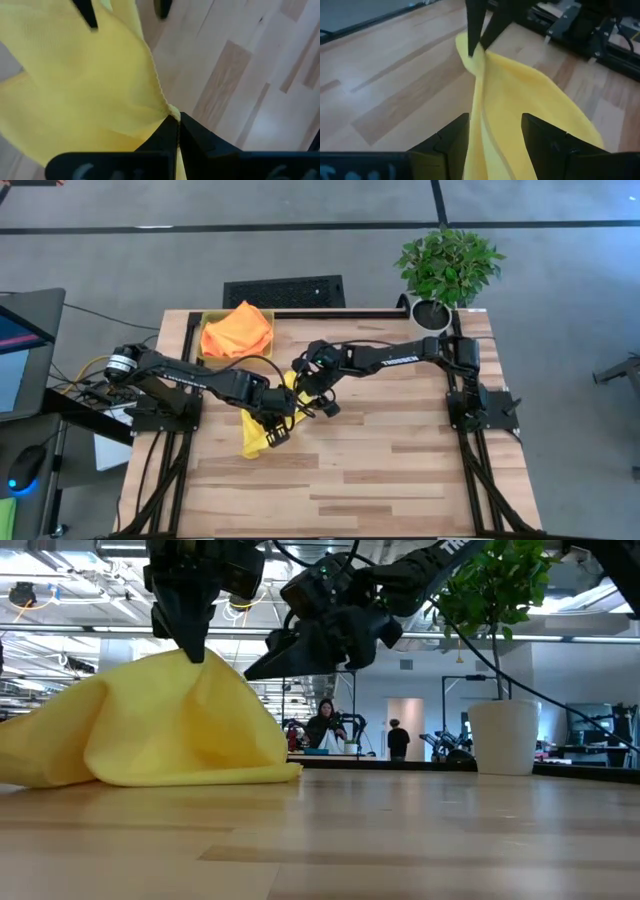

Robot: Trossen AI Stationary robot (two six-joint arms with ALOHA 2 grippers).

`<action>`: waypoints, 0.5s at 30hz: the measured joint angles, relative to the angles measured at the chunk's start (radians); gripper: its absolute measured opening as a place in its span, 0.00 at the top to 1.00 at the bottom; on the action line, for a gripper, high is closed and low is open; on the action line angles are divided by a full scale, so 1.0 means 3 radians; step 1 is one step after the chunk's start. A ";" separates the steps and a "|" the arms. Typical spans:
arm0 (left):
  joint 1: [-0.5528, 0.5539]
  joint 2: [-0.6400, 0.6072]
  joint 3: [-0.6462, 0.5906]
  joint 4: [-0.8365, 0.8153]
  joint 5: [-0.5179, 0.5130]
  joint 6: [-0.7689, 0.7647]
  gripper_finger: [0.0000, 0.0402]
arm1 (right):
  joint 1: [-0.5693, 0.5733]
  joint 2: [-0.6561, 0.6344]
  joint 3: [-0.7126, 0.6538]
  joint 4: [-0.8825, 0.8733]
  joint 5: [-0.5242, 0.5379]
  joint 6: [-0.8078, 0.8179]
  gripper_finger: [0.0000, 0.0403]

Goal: Fold microfiber towels
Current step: Fold the yellow microfiber cloth

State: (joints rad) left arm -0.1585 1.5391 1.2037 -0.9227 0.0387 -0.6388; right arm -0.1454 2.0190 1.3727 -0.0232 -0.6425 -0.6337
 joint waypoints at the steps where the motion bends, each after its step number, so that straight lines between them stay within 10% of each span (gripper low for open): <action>1: 0.0000 0.0000 0.0000 0.0024 -0.0001 -0.0001 1.00 | 0.0012 0.0000 0.0000 0.0001 -0.0007 -0.0005 0.49; 15: 0.0000 0.0003 0.0371 -0.0094 0.0000 0.0024 1.00 | 0.0070 0.0000 -0.0004 -0.0193 0.0160 -0.0100 0.49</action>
State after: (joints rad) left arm -0.1585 1.5398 1.3150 -0.9508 0.0386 -0.6315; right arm -0.1246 2.0190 1.3716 -0.0811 -0.5946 -0.6638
